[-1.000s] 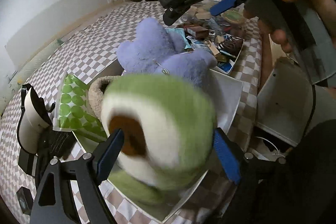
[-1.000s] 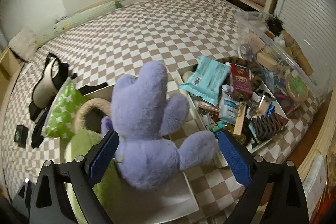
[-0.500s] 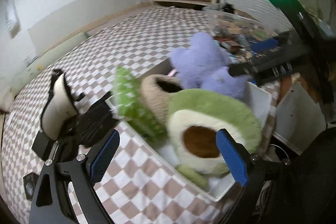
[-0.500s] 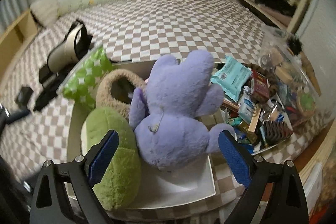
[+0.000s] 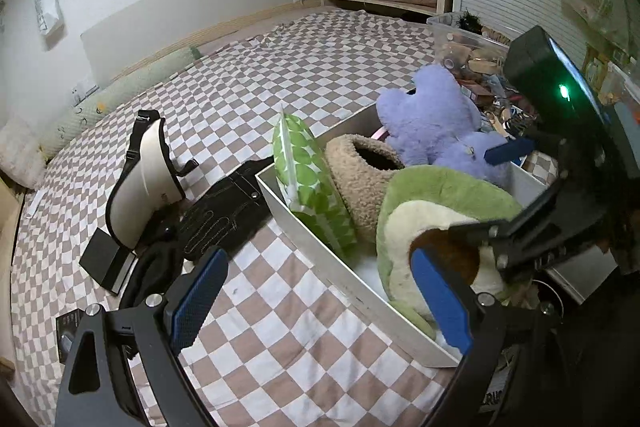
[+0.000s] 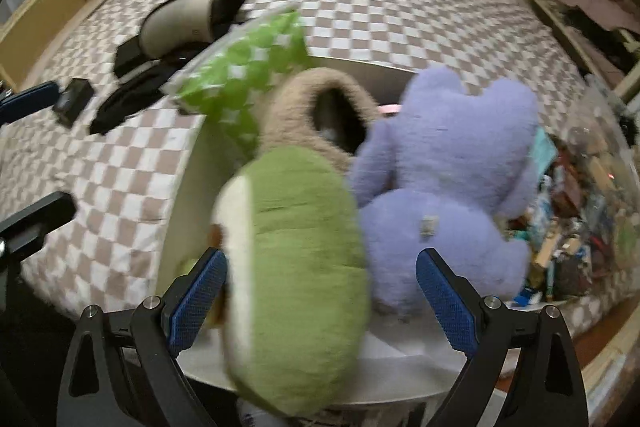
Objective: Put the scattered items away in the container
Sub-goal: 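Release the bunny into the box with the right tool while the left lowers the avocado in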
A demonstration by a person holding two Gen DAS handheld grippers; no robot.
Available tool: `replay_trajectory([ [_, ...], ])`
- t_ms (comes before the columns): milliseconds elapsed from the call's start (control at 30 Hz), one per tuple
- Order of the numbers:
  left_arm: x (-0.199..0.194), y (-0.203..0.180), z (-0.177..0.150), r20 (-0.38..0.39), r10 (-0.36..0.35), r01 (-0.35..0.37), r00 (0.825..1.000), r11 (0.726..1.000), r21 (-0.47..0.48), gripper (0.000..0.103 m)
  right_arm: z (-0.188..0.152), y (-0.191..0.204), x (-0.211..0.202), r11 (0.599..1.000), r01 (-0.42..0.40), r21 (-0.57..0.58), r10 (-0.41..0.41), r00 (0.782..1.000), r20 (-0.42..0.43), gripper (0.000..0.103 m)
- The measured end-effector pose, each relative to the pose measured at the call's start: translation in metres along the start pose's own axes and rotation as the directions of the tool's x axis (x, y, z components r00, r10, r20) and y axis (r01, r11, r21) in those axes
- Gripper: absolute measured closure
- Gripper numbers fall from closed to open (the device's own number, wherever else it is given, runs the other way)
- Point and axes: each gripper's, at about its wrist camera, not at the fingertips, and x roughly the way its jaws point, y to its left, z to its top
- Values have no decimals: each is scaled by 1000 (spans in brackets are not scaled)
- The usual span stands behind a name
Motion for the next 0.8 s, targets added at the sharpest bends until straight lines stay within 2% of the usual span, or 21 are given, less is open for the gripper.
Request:
replay_trajectory([
  [133, -4, 4, 2, 14, -8, 8, 1000, 1000, -20, 9, -4, 29, 19, 985, 106, -136, -112, 993, -40, 7],
  [233, -5, 7, 2, 17, -6, 6, 1000, 1000, -27, 9, -8, 39, 38, 966, 150, -210, -169, 983, -75, 4],
  [300, -5, 8, 2, 18, -4, 5, 1000, 1000, -29, 9, -10, 38, 43, 954, 188, -234, -211, 974, -77, 0],
  [467, -2, 9, 0, 8, -1, 1, 1000, 1000, -23, 9, -17, 13, 42, 940, 256, -226, -281, 956, -88, 0],
  [567, 1, 9, -3, -5, 0, 0, 1000, 1000, -16, 9, -22, -5, 43, 961, 202, -190, -227, 966, -123, 0],
  [800, 3, 10, -6, -22, 1, -2, 1000, 1000, -10, 9, -27, -13, 39, 971, 150, -186, -176, 975, -137, 0],
])
